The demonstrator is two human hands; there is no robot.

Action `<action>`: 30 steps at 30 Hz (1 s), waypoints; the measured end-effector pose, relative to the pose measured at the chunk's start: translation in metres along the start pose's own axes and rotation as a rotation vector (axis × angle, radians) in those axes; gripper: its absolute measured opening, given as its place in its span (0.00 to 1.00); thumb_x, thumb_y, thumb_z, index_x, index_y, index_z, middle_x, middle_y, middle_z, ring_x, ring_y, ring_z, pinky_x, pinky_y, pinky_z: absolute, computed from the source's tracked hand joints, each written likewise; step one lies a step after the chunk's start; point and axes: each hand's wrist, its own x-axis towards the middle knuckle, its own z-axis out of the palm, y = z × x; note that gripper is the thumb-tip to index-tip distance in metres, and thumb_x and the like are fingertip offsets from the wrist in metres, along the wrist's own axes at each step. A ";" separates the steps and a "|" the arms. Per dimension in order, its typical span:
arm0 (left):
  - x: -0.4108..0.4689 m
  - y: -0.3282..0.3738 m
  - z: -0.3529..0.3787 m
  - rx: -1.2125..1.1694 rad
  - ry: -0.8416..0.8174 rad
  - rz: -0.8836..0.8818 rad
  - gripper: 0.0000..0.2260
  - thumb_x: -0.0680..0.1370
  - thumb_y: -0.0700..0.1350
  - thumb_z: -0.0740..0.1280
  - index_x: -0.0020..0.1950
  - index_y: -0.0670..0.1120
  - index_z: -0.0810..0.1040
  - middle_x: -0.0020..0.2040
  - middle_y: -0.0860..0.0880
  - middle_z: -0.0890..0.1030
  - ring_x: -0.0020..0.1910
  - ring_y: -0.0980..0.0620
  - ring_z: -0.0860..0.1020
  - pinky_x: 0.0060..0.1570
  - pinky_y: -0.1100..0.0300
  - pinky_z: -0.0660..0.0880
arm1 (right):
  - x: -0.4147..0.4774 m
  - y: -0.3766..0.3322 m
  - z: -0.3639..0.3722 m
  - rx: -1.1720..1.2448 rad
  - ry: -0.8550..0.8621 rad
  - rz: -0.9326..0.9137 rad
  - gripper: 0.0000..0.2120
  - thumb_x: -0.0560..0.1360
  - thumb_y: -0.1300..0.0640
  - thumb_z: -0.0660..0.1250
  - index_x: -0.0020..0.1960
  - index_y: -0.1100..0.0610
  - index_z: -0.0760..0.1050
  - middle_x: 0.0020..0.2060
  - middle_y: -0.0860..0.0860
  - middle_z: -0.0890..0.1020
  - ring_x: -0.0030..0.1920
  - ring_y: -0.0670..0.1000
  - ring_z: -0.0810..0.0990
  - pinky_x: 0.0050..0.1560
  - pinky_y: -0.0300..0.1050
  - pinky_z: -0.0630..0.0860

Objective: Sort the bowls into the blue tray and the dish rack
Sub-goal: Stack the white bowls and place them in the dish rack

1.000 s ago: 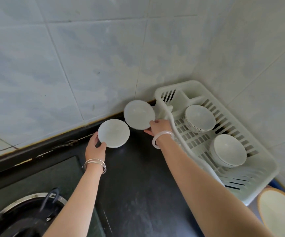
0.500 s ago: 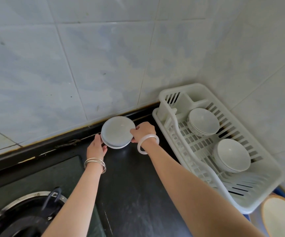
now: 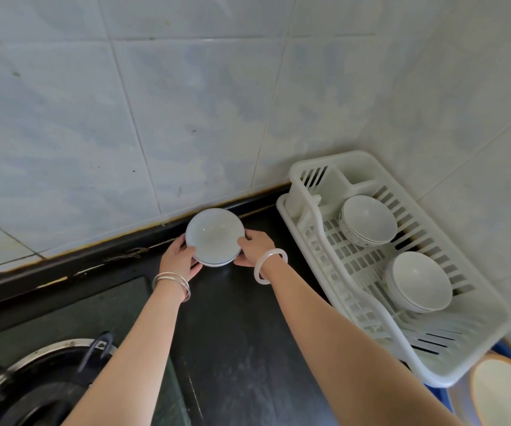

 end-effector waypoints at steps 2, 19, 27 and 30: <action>-0.004 0.001 0.000 0.003 -0.007 -0.007 0.22 0.76 0.33 0.60 0.68 0.49 0.70 0.67 0.43 0.72 0.61 0.42 0.74 0.57 0.48 0.74 | -0.002 0.005 -0.001 0.020 0.010 -0.018 0.18 0.78 0.61 0.60 0.67 0.54 0.70 0.59 0.59 0.78 0.50 0.56 0.81 0.49 0.50 0.82; -0.111 0.047 0.147 0.304 -0.538 0.177 0.20 0.75 0.33 0.60 0.66 0.46 0.71 0.59 0.44 0.76 0.57 0.45 0.76 0.39 0.61 0.77 | -0.100 -0.011 -0.167 0.326 0.420 -0.210 0.08 0.74 0.64 0.62 0.49 0.59 0.79 0.48 0.57 0.82 0.44 0.56 0.83 0.40 0.43 0.83; -0.107 0.012 0.220 0.769 -0.651 0.147 0.20 0.74 0.28 0.59 0.65 0.39 0.71 0.60 0.37 0.75 0.49 0.43 0.74 0.57 0.46 0.76 | -0.102 0.042 -0.220 0.391 0.505 -0.023 0.12 0.74 0.65 0.63 0.57 0.62 0.76 0.51 0.60 0.82 0.47 0.56 0.82 0.53 0.49 0.80; -0.101 0.002 0.233 0.945 -0.670 0.167 0.22 0.74 0.27 0.59 0.67 0.37 0.69 0.55 0.38 0.75 0.44 0.46 0.74 0.60 0.45 0.74 | -0.095 0.060 -0.221 0.356 0.493 0.027 0.16 0.75 0.65 0.63 0.62 0.66 0.73 0.45 0.59 0.82 0.43 0.54 0.83 0.46 0.42 0.81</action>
